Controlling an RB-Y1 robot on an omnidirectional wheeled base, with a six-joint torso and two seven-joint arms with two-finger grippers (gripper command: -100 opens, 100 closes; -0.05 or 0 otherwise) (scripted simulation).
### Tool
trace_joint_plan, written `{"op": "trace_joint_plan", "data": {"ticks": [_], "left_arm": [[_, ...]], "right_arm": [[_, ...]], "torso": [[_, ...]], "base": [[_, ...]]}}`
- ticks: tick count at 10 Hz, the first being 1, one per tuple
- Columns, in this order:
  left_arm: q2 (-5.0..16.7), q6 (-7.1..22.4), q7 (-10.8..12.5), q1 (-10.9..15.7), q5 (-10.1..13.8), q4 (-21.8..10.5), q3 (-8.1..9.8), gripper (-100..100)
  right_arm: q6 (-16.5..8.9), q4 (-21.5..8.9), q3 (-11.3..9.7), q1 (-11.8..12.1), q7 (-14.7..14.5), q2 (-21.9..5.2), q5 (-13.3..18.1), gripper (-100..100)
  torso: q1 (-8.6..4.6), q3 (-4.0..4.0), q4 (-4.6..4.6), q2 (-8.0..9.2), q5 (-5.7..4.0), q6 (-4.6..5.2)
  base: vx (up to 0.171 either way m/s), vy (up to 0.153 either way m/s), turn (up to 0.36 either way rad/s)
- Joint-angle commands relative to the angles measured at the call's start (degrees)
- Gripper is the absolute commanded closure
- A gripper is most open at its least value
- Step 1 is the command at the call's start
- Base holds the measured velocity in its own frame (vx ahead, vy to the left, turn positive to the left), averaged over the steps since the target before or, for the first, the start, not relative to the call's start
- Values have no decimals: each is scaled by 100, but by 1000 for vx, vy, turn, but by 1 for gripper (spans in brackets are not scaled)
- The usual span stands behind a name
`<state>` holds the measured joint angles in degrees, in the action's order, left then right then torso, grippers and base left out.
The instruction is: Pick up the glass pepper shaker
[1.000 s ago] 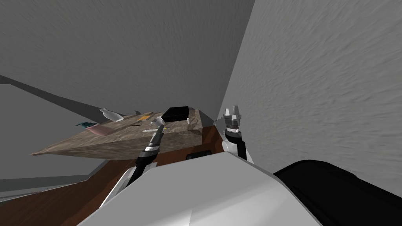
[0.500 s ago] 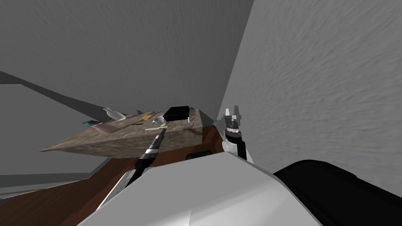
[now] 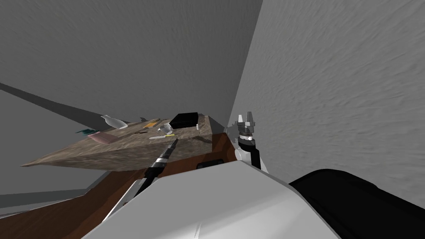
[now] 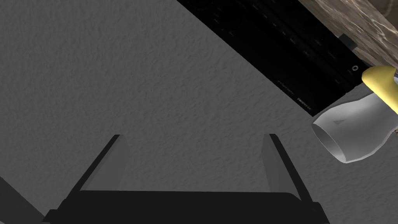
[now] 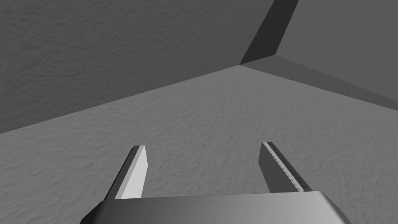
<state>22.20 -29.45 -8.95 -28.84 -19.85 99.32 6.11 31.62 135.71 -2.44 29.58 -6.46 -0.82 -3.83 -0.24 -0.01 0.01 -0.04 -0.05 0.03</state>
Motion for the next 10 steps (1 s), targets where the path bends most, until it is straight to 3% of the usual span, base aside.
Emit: {"op": "trace_joint_plan", "data": {"ticks": [1,10], "left_arm": [[96,30,-189,95,-131,-264,5,-100],[234,343,-1313,985,-908,-1371,-160,-100]], "right_arm": [[0,0,0,0,0,0,0,0],[0,0,0,1,0,0,0,0]], "torso": [[0,0,0,0,0,0],[-8,-16,-6,-28,-3,0]], "base": [[18,-70,-120],[68,-83,-127]]}}
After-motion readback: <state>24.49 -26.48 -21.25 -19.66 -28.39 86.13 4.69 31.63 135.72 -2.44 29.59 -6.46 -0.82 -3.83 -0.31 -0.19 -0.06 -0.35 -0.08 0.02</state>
